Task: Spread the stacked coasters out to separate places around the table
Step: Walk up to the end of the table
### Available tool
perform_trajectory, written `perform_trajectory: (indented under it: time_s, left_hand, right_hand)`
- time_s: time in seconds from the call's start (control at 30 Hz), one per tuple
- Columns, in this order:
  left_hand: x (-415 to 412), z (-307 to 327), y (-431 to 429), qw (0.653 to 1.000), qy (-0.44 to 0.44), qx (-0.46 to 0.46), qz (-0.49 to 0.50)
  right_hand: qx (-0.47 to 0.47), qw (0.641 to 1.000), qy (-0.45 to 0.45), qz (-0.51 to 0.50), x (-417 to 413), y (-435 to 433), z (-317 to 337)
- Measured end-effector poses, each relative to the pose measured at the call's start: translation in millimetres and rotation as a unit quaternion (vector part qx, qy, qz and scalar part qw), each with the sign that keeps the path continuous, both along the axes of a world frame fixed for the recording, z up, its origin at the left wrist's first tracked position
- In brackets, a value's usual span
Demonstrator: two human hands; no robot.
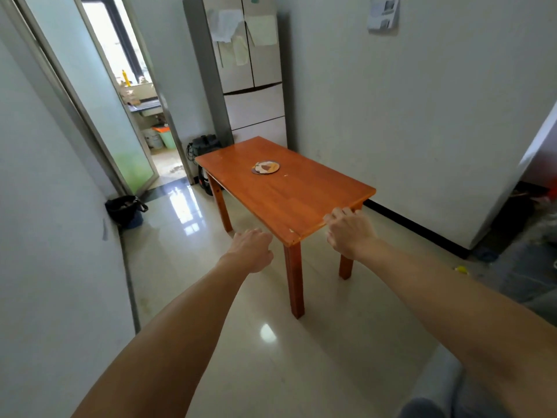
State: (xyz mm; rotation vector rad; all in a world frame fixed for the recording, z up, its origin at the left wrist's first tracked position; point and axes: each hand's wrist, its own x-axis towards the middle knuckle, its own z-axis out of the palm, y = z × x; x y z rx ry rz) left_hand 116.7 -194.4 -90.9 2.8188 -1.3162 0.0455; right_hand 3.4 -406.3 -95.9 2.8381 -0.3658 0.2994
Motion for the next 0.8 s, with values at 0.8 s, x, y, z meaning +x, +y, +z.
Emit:
perform_trajectory:
  time_s: [0.8]
  left_hand:
    - [225.4,-145.0,-244.3,0.999,0.042,0.031,0.008]
  right_hand:
    - [0.046,0.991,0.127,-0.009,226.3,-251.9,-108.4]
